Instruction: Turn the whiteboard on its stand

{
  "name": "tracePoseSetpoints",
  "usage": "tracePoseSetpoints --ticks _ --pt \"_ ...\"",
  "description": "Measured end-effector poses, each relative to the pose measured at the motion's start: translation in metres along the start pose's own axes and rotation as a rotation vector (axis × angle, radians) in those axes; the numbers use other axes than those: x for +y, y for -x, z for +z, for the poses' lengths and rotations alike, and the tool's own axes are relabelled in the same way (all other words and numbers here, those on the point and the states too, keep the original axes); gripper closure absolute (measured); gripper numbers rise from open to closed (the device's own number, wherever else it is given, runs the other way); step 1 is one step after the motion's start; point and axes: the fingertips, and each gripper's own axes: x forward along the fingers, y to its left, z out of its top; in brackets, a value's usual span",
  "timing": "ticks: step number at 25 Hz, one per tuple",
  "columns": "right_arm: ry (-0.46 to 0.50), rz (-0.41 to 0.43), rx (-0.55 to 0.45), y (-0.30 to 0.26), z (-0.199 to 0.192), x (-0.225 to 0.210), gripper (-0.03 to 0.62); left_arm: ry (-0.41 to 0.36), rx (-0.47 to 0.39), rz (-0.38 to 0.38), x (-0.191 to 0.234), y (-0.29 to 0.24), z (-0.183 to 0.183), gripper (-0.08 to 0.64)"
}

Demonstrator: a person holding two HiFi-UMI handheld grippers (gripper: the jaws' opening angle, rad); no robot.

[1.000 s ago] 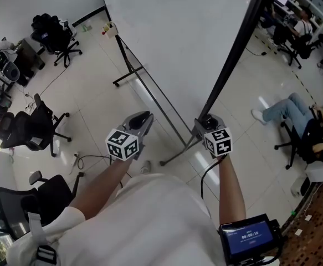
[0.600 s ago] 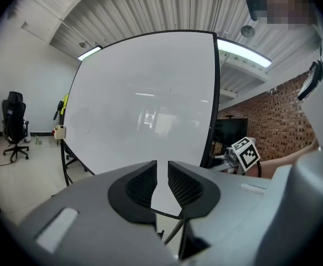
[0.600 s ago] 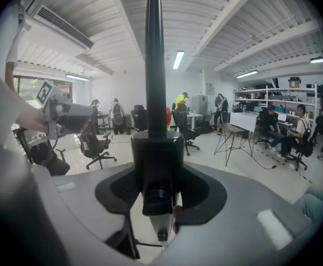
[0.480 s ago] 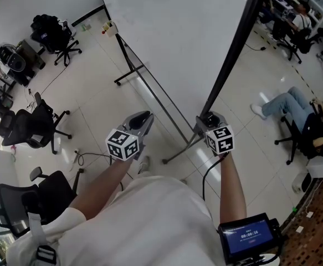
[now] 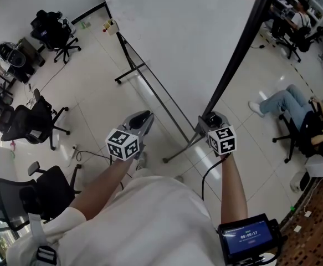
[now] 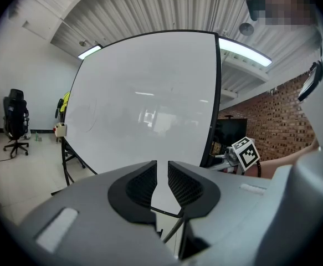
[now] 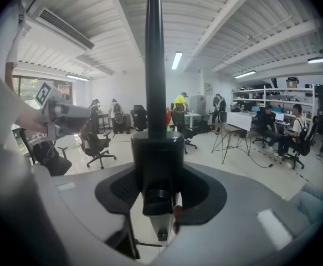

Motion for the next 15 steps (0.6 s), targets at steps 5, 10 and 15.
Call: tracePoseSetpoints --ticks 5,10,15 --pt "0.000 -0.004 0.002 0.018 -0.009 -0.009 0.407 0.000 0.004 -0.001 -0.016 -0.002 -0.004 0.494" --pt "-0.001 -0.009 0.003 0.036 -0.017 -0.019 0.407 -0.007 -0.001 -0.009 -0.030 -0.005 -0.004 0.494" --pt "-0.009 -0.017 0.012 0.050 -0.028 -0.026 0.407 -0.009 0.001 -0.017 -0.039 -0.007 -0.006 0.494"
